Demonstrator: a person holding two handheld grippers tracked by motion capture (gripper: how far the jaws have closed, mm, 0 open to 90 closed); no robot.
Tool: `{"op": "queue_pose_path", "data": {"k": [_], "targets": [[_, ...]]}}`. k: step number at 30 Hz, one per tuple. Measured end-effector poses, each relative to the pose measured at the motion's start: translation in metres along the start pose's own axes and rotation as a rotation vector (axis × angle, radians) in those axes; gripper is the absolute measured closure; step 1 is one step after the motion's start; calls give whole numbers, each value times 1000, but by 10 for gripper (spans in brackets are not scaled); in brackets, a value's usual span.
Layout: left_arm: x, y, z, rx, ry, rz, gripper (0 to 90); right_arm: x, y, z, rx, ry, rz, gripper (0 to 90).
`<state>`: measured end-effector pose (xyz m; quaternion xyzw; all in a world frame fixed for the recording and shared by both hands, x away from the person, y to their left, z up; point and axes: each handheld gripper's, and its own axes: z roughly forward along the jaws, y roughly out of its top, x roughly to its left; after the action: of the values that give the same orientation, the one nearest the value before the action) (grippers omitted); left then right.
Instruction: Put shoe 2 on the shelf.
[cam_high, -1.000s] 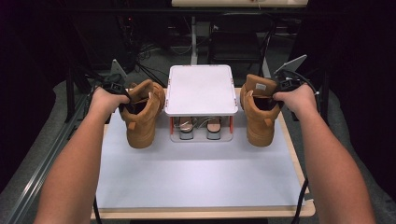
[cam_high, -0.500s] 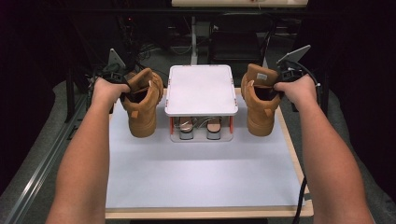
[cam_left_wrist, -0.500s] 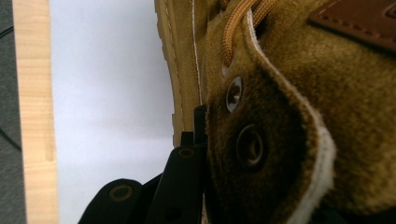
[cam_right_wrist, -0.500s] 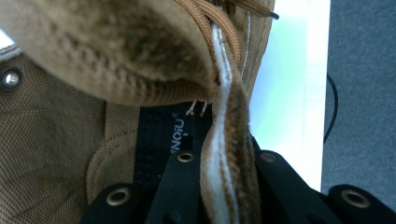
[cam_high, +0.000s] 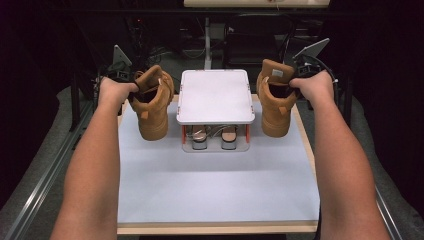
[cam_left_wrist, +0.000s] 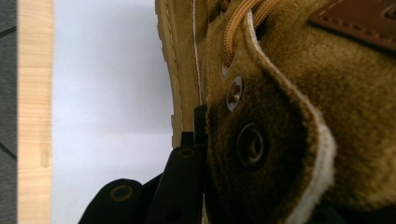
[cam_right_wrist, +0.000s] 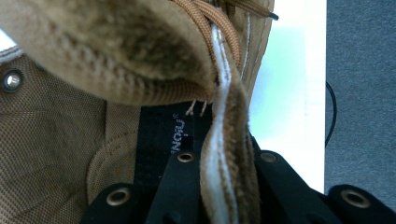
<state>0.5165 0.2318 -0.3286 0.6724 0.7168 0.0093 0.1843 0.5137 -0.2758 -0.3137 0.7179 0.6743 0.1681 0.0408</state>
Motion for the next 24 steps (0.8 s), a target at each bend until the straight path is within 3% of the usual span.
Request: {"op": "queue_pose_path", "data": {"k": [10, 19, 24], "targets": [[-2, 2, -27, -31, 4, 0, 861, 12, 4, -18, -16, 1, -10, 862], [-7, 5, -44, -49, 7, -11, 861, 14, 7, -35, -35, -6, -15, 861], [-12, 7, -50, -52, -15, -12, 860, 13, 7, -38, -42, 3, -8, 862]]}}
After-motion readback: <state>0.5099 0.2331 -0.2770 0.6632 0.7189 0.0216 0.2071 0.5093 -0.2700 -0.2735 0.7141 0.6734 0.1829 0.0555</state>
